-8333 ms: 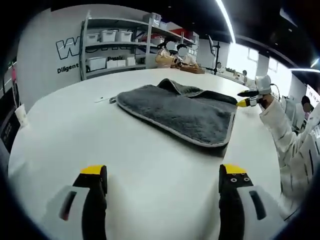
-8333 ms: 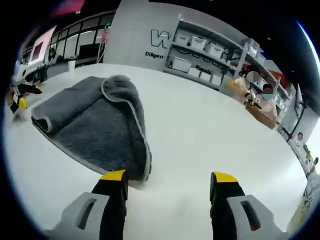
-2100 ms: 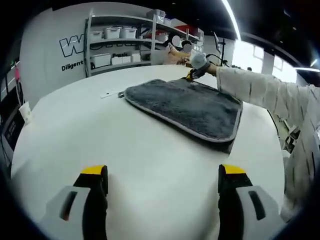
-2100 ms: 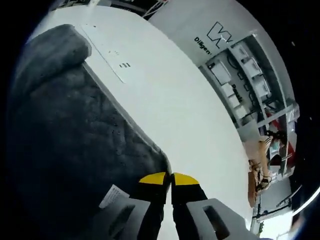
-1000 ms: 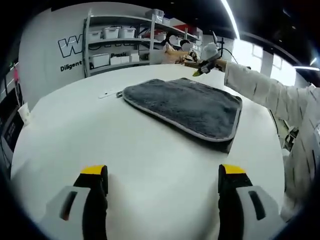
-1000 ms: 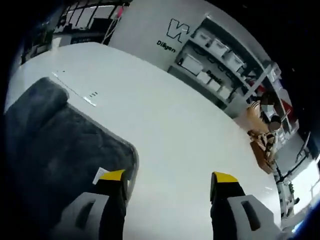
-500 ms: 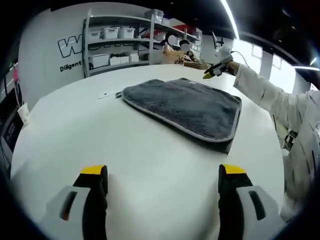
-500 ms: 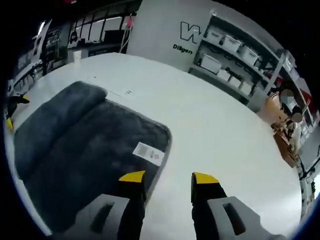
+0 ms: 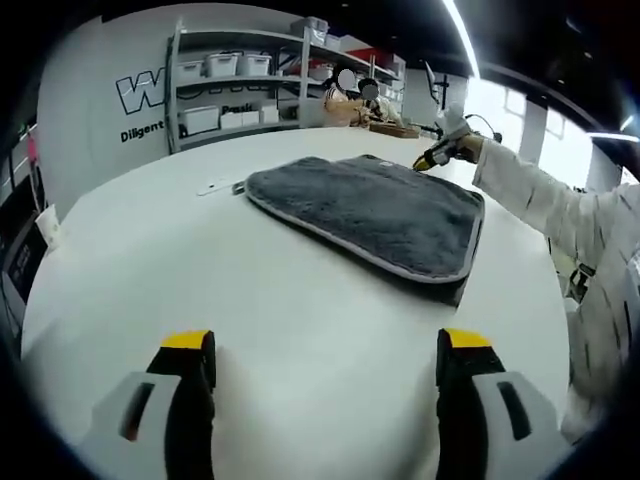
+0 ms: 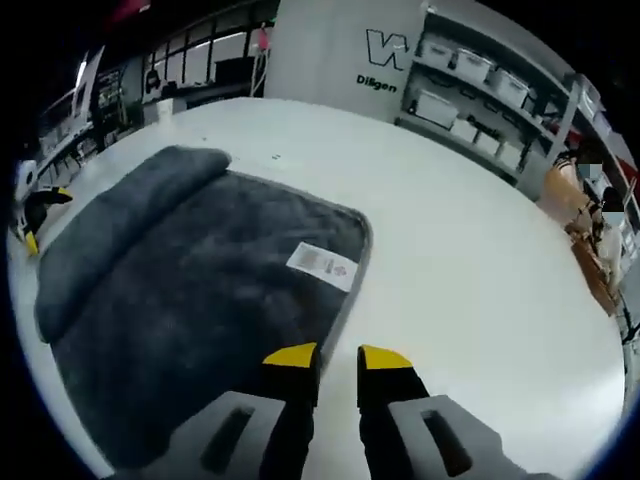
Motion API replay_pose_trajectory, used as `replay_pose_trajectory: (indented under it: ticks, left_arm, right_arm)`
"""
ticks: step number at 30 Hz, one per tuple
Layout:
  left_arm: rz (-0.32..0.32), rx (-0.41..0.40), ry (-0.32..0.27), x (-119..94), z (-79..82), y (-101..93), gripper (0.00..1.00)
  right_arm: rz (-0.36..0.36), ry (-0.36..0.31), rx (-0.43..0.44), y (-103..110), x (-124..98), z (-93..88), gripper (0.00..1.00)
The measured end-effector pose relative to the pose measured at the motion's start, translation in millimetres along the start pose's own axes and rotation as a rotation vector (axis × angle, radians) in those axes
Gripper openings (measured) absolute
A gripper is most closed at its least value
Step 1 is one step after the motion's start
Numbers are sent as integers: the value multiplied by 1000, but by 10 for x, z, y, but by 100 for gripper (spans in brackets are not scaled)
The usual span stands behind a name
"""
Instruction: Open the folded towel by lifting each exposed corner and separating the folded layers until the towel lies flat within the target outline without major curled edges
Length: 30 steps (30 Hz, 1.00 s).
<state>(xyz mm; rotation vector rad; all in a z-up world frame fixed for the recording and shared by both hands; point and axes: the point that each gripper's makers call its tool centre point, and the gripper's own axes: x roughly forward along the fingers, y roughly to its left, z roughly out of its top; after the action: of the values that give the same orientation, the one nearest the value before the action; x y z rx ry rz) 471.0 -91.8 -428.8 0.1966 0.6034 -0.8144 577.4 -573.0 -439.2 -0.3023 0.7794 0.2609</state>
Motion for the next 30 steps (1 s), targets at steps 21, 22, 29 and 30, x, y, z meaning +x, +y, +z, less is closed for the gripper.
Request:
replay_pose_trajectory:
  ticks: [21, 22, 29, 30]
  left_arm:
    - [4, -1, 3, -6, -15, 2, 90]
    - [4, -1, 2, -6, -12, 4, 90]
    - [4, 4, 4, -9, -11, 6, 90]
    - [4, 4, 4, -9, -9, 8, 90]
  right_arm:
    - [1, 15, -34, 40, 13, -53, 0]
    - [-3, 18, -38, 32, 14, -55, 0]
    - [-8, 21, -43, 29, 9, -58, 0]
    - [-9, 22, -43, 24, 9, -55, 0]
